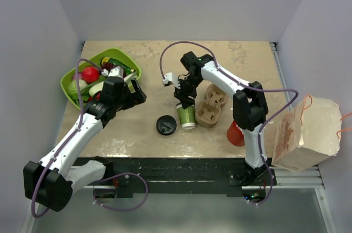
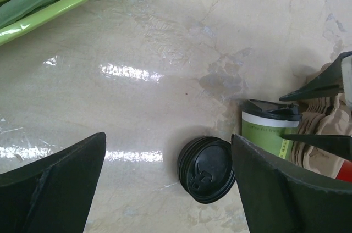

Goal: Pack the takeout coffee

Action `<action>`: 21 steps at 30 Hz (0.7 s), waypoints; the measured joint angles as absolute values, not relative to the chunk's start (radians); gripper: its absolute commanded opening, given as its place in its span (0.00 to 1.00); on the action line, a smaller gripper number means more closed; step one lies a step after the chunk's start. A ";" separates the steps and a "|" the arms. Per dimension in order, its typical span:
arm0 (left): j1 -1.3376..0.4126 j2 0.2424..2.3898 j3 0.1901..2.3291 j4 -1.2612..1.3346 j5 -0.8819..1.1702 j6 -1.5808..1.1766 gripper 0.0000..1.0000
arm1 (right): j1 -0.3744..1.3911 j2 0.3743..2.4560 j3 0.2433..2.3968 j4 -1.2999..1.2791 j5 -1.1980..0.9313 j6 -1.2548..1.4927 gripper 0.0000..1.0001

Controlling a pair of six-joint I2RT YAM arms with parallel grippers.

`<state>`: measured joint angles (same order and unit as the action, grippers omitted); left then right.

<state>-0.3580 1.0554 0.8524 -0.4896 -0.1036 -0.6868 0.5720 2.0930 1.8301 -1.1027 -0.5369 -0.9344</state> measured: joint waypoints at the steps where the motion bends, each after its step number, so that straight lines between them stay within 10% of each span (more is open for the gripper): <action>1: -0.358 1.056 0.852 -0.487 -0.099 -0.687 1.00 | 0.572 2.096 1.821 -1.096 -0.536 -0.915 0.55; 6: -0.355 1.061 0.840 -0.462 -0.067 -0.688 0.99 | 0.571 2.095 1.814 -1.079 -0.533 -0.868 0.48; 17: -0.355 1.065 0.816 -0.450 -0.030 -0.688 1.00 | 0.573 2.075 1.756 -1.061 -0.541 -0.797 0.01; 21: -0.355 1.065 0.816 -0.450 -0.029 -0.688 1.00 | 0.573 2.050 1.754 -1.058 -0.544 -0.793 0.00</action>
<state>-0.3546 1.0649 0.8158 -0.4496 -0.0292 -0.6884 0.5732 2.0502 1.7538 -1.0576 -0.5438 -0.7925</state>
